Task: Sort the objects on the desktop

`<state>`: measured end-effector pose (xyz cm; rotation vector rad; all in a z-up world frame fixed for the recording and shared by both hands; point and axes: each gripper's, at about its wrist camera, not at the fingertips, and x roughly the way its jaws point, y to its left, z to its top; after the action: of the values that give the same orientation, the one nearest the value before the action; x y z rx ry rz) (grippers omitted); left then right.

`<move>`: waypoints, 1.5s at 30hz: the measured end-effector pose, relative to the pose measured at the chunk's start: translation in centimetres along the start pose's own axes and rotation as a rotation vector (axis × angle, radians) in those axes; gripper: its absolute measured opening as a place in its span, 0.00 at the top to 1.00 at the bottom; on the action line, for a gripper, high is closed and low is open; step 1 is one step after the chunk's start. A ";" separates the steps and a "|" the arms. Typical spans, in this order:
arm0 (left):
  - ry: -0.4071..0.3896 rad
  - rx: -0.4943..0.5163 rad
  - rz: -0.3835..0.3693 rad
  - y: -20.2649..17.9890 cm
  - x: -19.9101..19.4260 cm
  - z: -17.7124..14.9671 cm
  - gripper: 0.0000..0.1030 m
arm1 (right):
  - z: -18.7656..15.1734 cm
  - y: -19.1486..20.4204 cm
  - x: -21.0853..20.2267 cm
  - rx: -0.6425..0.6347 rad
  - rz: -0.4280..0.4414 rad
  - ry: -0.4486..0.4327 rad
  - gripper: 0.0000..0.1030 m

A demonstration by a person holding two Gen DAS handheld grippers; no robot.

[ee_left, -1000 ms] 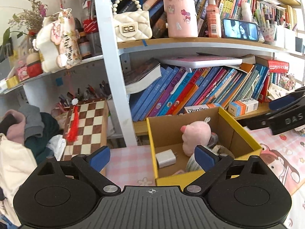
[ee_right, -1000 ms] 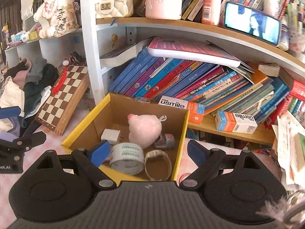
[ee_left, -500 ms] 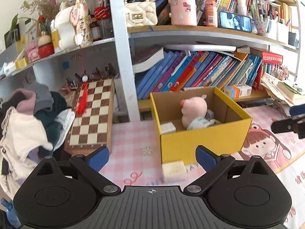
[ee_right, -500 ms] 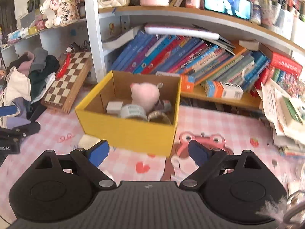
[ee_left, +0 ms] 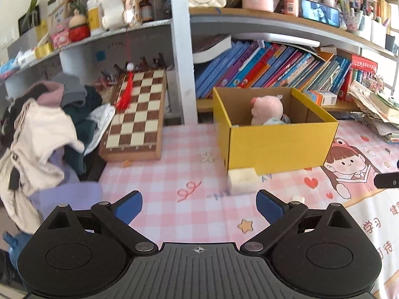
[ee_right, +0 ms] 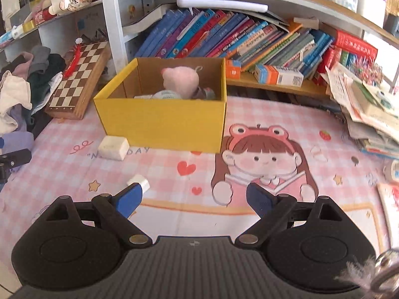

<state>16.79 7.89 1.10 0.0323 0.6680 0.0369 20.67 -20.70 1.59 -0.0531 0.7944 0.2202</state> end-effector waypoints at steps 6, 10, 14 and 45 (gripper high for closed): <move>0.028 -0.018 -0.004 0.3 -0.2 -1.6 0.04 | -1.6 1.0 0.3 0.000 -0.003 0.033 0.10; 0.041 -0.019 -0.003 0.1 -0.3 -2.6 0.04 | -2.7 1.8 0.4 -0.006 -0.007 0.040 0.08; 0.056 -0.038 -0.008 -0.1 -0.4 -3.5 0.04 | -4.0 2.7 0.5 -0.015 -0.005 0.053 0.07; 0.118 -0.015 0.026 -3.1 0.7 -6.0 0.04 | -6.0 4.4 3.1 -0.101 0.056 0.088 0.17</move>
<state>13.65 4.95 -4.18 0.0248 0.7855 0.0688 17.62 -16.69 -4.72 -0.1368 0.8729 0.3126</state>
